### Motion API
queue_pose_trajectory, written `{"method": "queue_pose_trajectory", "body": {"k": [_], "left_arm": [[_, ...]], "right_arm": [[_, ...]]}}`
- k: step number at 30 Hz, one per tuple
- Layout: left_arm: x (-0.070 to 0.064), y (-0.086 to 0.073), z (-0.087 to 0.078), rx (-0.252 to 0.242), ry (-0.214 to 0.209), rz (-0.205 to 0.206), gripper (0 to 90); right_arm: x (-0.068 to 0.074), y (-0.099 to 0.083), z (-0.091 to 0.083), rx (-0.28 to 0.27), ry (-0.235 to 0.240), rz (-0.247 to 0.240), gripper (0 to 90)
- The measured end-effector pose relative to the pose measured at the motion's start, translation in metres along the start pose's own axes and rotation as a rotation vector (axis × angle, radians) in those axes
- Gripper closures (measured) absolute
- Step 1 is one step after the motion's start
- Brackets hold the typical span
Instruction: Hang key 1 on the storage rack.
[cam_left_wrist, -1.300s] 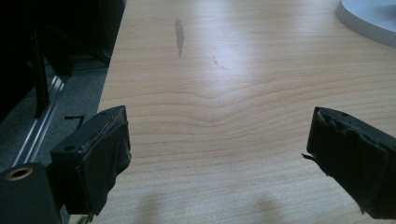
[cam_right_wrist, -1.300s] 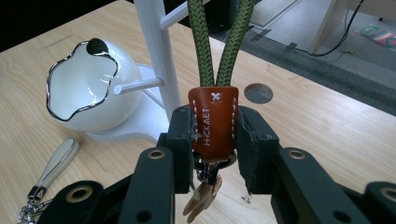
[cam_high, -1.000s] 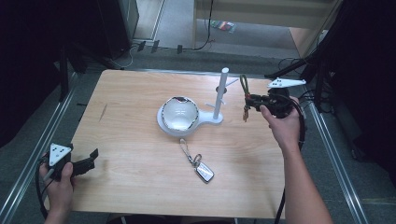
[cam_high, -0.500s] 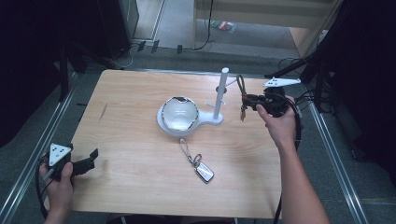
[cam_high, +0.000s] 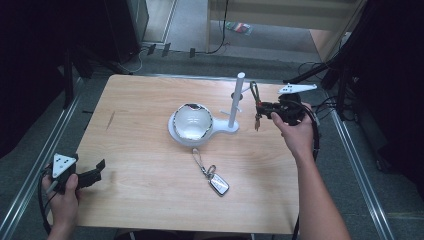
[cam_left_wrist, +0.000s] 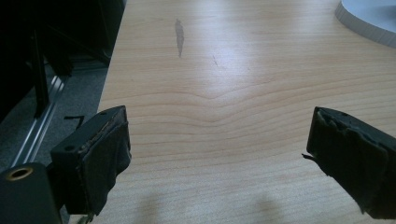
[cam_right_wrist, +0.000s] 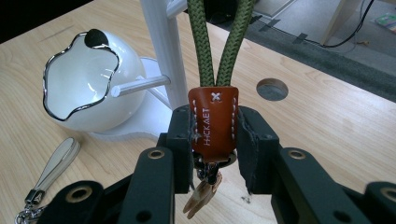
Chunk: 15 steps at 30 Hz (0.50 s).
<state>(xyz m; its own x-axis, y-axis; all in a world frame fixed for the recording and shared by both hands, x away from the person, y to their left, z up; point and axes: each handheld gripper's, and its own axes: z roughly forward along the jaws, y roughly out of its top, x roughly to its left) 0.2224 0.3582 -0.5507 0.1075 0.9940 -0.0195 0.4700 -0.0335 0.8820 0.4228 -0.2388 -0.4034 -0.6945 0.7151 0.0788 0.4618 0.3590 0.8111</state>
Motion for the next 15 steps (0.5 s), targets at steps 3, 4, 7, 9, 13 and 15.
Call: {"method": "queue_pose_trajectory", "body": {"k": [3, 4, 7, 9, 13, 15], "left_arm": [[0.0, 0.0, 0.0, 0.0, 0.0, 0.0, 6.4], [0.0, 0.0, 0.0, 0.0, 0.0, 0.0, 6.4], [0.0, 0.0001, -0.0001, 0.002, -0.001, 0.0, 6.4], [0.0, 0.0001, -0.0001, 0.001, 0.0, 0.0, 6.4], [0.0, 0.0, 0.0, 0.0, 0.0, 0.0, 6.4], [0.0, 0.0, 0.0, 0.001, 0.0, 0.0, 6.4]], "right_arm": [[0.0007, -0.0005, 0.0007, 0.002, 0.002, 0.002, 68.9], [0.0007, -0.0007, 0.0013, 0.001, 0.004, -0.001, 68.9], [0.0017, -0.0015, 0.0026, 0.009, 0.003, -0.002, 68.9], [0.0022, -0.0021, 0.0041, 0.008, 0.006, -0.003, 68.8], [0.0036, -0.0037, 0.0078, 0.013, 0.012, -0.001, 68.8], [0.0037, -0.0041, 0.0089, 0.012, 0.014, -0.007, 68.8]]}}
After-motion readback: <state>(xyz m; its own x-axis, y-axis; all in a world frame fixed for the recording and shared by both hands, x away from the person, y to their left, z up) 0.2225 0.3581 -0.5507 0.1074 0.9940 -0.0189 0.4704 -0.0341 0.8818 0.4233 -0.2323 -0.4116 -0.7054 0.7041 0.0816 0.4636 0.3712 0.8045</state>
